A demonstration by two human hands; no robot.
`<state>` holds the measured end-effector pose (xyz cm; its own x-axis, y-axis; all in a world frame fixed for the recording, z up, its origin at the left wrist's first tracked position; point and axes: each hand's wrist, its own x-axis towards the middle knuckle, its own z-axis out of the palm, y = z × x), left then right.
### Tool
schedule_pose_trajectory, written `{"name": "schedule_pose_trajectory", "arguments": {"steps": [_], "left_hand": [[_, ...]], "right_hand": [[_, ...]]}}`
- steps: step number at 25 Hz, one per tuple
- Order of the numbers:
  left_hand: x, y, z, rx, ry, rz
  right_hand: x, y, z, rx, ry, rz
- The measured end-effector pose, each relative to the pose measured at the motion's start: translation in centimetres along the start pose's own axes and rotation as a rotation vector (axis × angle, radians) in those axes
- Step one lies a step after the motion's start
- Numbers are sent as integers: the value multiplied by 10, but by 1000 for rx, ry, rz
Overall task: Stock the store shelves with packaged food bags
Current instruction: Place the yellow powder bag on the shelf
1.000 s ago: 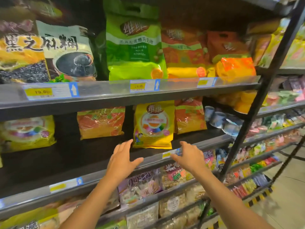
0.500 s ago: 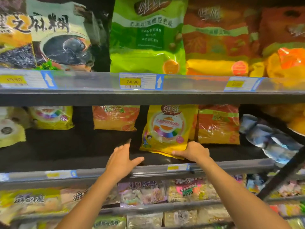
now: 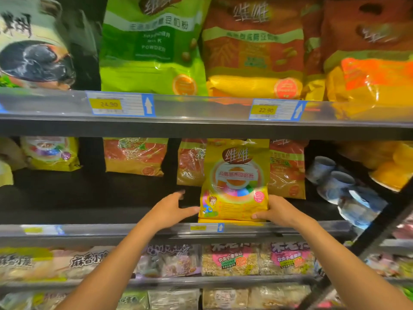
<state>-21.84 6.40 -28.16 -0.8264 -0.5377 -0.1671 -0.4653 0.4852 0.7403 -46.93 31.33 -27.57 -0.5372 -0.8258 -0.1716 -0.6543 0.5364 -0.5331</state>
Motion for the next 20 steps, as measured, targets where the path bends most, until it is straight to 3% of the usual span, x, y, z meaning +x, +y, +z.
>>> {"name": "schedule_pose_trajectory", "arguments": {"steps": [5,10,18,20], "left_hand": [[36,43,36,-92,-152,-34],[47,46,48,-234,-93,-81],[29,54,29,-738,-64,-104],[22,48,27,-765,-55,-97]], "right_hand": [[-8,19,-5,60,11,-13],[-5,19,-7,130,54,-44],[-20,-4,-22,289,112,-169],[-31,-11,-22,324,98,-176]]}}
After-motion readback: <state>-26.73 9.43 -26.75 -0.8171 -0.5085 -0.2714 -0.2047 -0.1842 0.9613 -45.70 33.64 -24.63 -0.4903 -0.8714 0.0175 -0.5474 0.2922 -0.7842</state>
